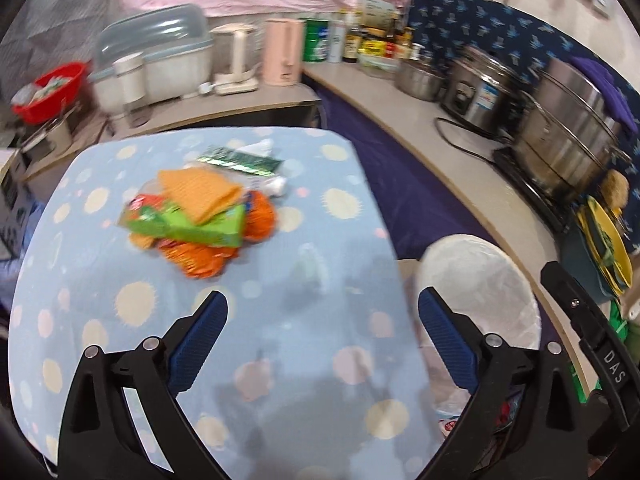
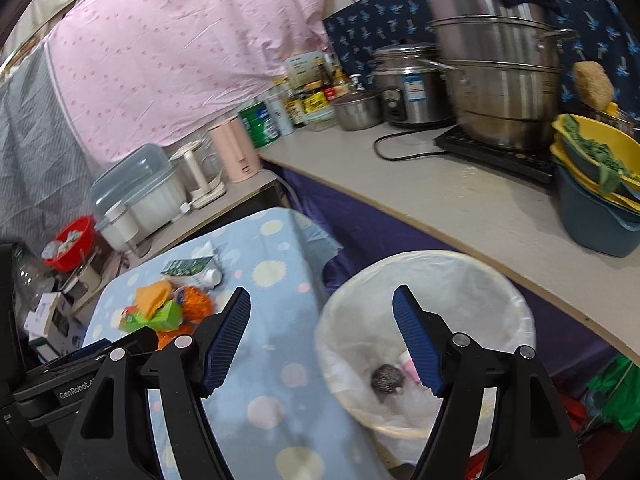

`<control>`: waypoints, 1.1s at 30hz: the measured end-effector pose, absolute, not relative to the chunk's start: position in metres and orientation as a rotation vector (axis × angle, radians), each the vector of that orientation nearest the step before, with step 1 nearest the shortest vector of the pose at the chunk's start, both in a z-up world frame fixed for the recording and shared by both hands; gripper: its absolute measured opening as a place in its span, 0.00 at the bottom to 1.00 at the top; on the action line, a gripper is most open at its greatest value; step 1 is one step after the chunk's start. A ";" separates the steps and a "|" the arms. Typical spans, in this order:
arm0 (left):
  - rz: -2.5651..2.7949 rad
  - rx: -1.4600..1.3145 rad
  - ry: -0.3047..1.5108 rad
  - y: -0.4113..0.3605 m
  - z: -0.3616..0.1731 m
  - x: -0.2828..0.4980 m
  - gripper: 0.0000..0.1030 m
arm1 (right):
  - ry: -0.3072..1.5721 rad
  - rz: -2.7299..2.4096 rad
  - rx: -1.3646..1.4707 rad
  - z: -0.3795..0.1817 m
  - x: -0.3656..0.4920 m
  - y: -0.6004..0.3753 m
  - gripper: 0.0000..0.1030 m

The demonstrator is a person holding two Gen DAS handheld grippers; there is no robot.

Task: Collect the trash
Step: 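Move both tools back over the remaining trash on the table, then grasp the orange foam net with the right tool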

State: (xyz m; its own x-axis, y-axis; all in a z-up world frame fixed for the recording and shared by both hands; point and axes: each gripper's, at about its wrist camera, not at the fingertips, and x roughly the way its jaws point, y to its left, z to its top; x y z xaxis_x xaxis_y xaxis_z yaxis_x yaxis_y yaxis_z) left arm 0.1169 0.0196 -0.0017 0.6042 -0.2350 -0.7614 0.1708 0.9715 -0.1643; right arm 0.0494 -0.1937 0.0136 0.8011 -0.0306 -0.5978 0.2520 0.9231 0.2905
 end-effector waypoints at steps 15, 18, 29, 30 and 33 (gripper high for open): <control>0.042 -0.211 0.951 0.169 -0.039 0.141 0.89 | 0.713 0.069 0.253 0.000 0.138 -0.062 0.69; 0.062 -0.223 0.961 0.182 -0.046 0.146 0.89 | 0.729 0.101 0.238 -0.004 0.159 -0.040 0.69; 0.109 -0.232 0.992 0.212 -0.068 0.175 0.89 | 0.804 0.158 0.192 -0.033 0.221 0.012 0.69; 0.111 -0.233 0.994 0.213 -0.070 0.177 0.89 | 0.809 0.161 0.189 -0.035 0.225 0.015 0.69; 0.113 -0.233 1.001 0.217 -0.074 0.182 0.89 | 0.820 0.160 0.174 -0.040 0.238 0.023 0.69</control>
